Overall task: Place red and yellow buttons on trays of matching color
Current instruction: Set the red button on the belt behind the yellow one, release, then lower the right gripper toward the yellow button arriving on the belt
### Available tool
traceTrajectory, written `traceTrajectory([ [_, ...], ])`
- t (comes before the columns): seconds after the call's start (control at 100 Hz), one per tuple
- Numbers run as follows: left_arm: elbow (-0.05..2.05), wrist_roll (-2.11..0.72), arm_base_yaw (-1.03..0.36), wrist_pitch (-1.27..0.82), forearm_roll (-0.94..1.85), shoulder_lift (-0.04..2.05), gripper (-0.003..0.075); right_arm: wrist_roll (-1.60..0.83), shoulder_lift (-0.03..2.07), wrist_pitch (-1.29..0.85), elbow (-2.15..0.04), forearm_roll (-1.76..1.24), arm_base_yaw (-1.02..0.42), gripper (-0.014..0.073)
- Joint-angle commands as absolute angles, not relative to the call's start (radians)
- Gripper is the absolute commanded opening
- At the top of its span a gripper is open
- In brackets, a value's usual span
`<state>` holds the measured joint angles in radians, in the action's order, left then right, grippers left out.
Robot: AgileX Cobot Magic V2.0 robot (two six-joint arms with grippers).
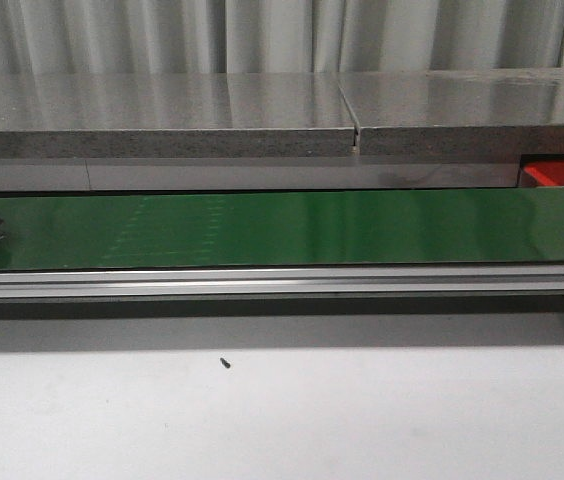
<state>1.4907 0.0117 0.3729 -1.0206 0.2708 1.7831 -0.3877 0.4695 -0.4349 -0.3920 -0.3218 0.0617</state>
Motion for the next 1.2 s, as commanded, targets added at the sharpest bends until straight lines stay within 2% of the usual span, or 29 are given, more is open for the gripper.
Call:
traceTrajectory([
  [0.0,1.516,0.010,0.368,-1.003,0.298,1.734,0.0539,-0.395,0.471,-0.365,-0.417,-0.333,0.063,-0.0115],
  [0.23,1.516,-0.011,0.364,-0.954,0.298,1.650,0.0533,-0.395,0.471,-0.365,-0.417,-0.333,0.063,-0.0115],
  [0.29,1.516,-0.038,0.353,-0.924,0.299,1.602,0.0498,-0.395,0.471,-0.365,-0.417,-0.333,0.063,-0.0115],
  [0.34,1.516,-0.065,0.333,-0.901,0.299,1.564,0.0415,-0.395,0.471,-0.365,-0.417,-0.334,0.063,-0.0115],
  [0.39,1.516,-0.098,0.309,-0.894,0.299,1.528,0.0291,-0.395,0.471,-0.365,-0.417,-0.334,0.063,-0.0115],
  [0.49,1.506,-0.136,0.248,-0.882,0.299,1.458,-0.0019,-0.395,0.471,-0.365,-0.417,-0.334,0.063,-0.0115],
  [0.67,1.436,-0.173,0.103,-0.819,0.275,1.328,-0.0019,-0.395,0.471,-0.383,-0.417,-0.354,0.063,-0.0115],
  [0.9,1.250,-0.176,-0.055,-0.716,0.182,1.146,-0.0019,-0.395,0.471,-0.402,-0.417,-0.357,0.063,-0.0115],
  [1.19,0.972,-0.176,-0.115,-0.611,0.175,0.888,-0.0019,-0.395,0.492,-0.442,-0.449,-0.348,0.063,-0.0115],
])
